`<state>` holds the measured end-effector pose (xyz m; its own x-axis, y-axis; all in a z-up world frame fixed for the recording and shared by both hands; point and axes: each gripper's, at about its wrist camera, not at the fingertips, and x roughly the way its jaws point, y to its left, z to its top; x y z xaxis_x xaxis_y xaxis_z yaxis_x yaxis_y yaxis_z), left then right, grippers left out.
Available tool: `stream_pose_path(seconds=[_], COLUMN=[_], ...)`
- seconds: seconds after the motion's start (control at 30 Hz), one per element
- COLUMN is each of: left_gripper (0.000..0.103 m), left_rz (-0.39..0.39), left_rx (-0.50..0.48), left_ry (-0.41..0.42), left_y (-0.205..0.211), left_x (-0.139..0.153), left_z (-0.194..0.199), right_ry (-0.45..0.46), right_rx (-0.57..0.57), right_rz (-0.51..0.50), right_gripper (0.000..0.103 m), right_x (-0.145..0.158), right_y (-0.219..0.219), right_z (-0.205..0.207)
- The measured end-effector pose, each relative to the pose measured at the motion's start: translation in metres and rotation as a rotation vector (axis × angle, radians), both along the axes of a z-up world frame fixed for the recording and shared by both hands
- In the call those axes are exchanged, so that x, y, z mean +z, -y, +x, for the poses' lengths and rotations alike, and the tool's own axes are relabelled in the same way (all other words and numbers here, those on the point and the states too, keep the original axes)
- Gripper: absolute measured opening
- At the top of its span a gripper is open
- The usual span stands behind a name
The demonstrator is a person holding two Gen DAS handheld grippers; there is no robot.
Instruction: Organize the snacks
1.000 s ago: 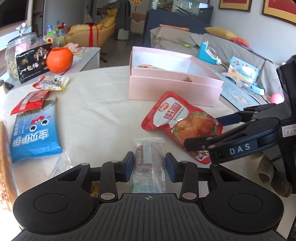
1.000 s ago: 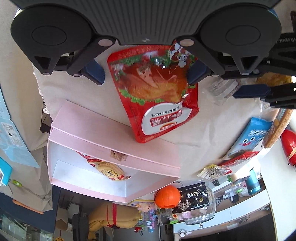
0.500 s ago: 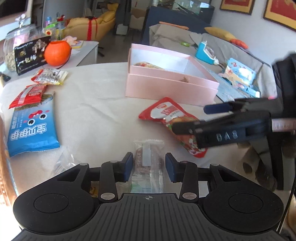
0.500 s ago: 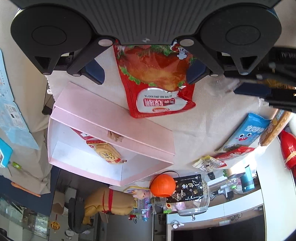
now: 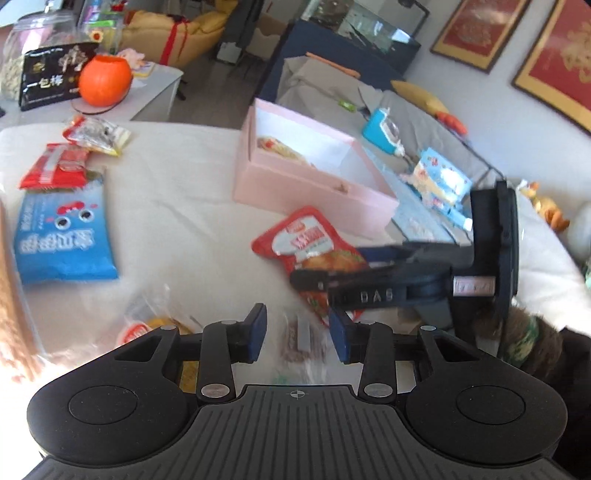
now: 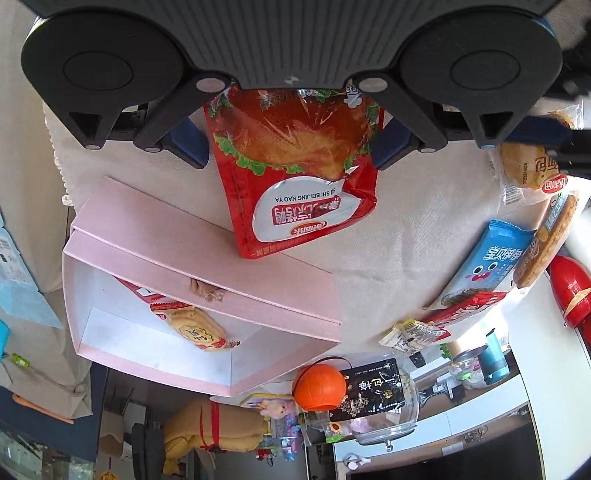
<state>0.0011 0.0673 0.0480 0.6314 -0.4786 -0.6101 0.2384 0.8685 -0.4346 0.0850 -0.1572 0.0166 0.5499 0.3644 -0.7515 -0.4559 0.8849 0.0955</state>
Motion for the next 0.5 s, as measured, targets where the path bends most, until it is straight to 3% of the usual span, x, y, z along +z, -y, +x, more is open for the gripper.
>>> stream_pose_path(seconds=[0.13, 0.3, 0.43, 0.5], left_gripper=[0.041, 0.041, 0.041, 0.041], left_rz=[0.043, 0.098, 0.26, 0.322], left_rx=[0.043, -0.071, -0.13, -0.14], left_ry=[0.017, -0.027, -0.032, -0.034], left_y=[-0.014, 0.021, 0.058, 0.069], left_x=[0.021, 0.009, -0.009, -0.016], left_z=[0.004, 0.0, -0.008, -0.007], right_ry=[-0.001, 0.015, 0.016, -0.008], right_rx=[-0.017, -0.029, -0.046, -0.053], right_rz=[0.003, 0.016, -0.01, -0.009], right_gripper=[0.097, 0.096, 0.077, 0.074], right_x=[-0.002, -0.003, 0.002, 0.005], right_y=[-0.005, -0.002, 0.003, 0.011], right_z=[0.005, 0.006, 0.007, 0.008])
